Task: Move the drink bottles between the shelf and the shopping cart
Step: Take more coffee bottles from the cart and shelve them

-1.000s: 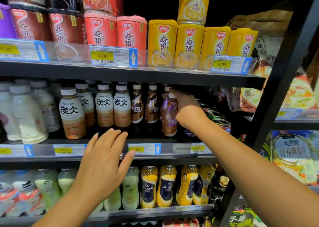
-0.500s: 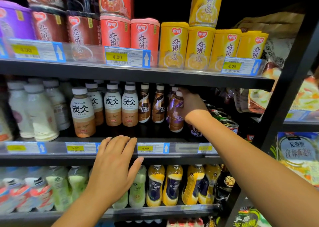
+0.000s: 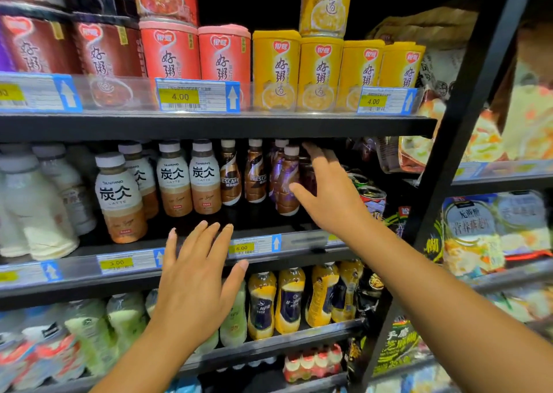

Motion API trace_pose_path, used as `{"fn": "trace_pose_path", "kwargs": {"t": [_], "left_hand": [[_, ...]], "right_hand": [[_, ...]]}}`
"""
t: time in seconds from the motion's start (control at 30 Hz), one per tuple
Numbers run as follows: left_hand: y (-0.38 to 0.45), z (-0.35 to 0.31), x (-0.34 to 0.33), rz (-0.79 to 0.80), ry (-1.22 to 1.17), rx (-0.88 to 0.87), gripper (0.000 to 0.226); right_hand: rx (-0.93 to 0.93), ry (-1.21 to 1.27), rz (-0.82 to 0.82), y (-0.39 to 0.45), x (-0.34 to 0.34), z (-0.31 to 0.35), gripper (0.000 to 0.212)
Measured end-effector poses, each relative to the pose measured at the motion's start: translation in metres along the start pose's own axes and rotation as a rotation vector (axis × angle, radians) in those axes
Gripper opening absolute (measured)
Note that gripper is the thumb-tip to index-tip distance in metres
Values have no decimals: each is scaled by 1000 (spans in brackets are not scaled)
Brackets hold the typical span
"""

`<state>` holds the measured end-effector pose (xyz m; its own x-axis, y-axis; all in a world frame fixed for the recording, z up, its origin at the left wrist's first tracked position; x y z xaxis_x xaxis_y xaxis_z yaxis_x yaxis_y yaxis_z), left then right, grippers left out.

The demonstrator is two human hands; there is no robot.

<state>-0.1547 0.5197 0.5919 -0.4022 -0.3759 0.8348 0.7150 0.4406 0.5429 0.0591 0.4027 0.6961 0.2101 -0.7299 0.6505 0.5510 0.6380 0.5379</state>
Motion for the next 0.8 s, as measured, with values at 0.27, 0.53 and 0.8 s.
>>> {"fn": "trace_pose_path", "kwargs": {"t": [0.27, 0.53, 0.8], "left_hand": [[-11, -106, 4, -58, -413, -341, 59], [-62, -286, -76, 224, -533, -682, 65], [-164, -459, -159, 501, -513, -957, 69]], "right_hand": [[-134, 68, -111, -175, 41, -68, 60], [-747, -181, -226, -380, 87, -203, 70], [-1268, -334, -125, -574, 107, -292, 63]]}}
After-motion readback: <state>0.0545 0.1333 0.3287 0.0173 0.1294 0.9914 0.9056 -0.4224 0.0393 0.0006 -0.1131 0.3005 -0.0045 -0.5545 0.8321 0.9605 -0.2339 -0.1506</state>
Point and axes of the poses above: each hand's wrist, its own y-axis towards the middle knuckle, its own x-axis out of the back of the hand, z = x × y, the point moved 5 cm from there along y, towards the middle knuckle, and after that the axes turned 15 degrees about y, right-handed, at the moved point
